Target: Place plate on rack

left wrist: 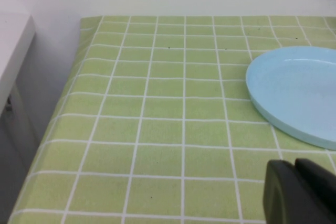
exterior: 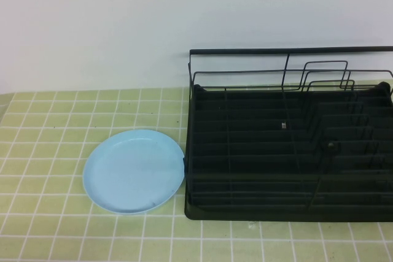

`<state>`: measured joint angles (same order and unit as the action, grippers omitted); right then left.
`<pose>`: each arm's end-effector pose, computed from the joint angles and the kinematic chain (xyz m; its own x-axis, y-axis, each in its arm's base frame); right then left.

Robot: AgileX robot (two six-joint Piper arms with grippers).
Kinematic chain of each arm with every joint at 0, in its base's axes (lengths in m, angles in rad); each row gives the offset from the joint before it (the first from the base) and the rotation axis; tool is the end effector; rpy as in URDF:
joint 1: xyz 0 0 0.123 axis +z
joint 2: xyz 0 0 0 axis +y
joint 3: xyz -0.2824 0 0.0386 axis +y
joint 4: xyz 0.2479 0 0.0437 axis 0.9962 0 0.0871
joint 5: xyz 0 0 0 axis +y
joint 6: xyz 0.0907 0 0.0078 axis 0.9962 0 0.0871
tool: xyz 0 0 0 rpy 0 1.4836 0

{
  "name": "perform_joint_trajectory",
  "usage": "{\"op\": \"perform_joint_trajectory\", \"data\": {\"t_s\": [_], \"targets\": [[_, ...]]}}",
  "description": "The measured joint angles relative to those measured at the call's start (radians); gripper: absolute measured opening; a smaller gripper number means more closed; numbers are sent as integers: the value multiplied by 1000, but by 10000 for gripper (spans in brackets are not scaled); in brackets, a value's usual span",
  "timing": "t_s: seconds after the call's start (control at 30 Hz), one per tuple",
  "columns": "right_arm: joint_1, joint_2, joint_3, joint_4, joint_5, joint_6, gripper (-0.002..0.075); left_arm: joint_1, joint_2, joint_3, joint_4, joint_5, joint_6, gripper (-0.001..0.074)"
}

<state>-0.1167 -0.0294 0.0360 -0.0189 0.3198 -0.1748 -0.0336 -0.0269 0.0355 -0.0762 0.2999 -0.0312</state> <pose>0.0528 -0.0067 0.1737 -0.2543 -0.1630 -0.9533 0.0748 0.9794 -0.1875 0.0536 -0.0039 0.1755 -0.2232 -0.0964 -0.9700 0.0325 0.9938 -0.1062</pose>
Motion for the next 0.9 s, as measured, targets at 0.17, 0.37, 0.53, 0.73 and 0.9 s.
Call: {"op": "perform_joint_trajectory", "data": {"t_s": [0.17,0.37,0.53,0.73,0.9], "targets": [[0,0,0,0,0,0,-3,0,0,0,-28,0,59,0],[0,0,0,0,0,0,-3,0,0,0,-52,0,115,0],[0,0,0,0,0,0,-3,0,0,0,-52,2,115,0],[0,0,0,0,0,0,-3,0,0,0,-52,2,115,0],[0,0,0,0,0,0,-3,0,0,0,-55,2,115,0]]}}
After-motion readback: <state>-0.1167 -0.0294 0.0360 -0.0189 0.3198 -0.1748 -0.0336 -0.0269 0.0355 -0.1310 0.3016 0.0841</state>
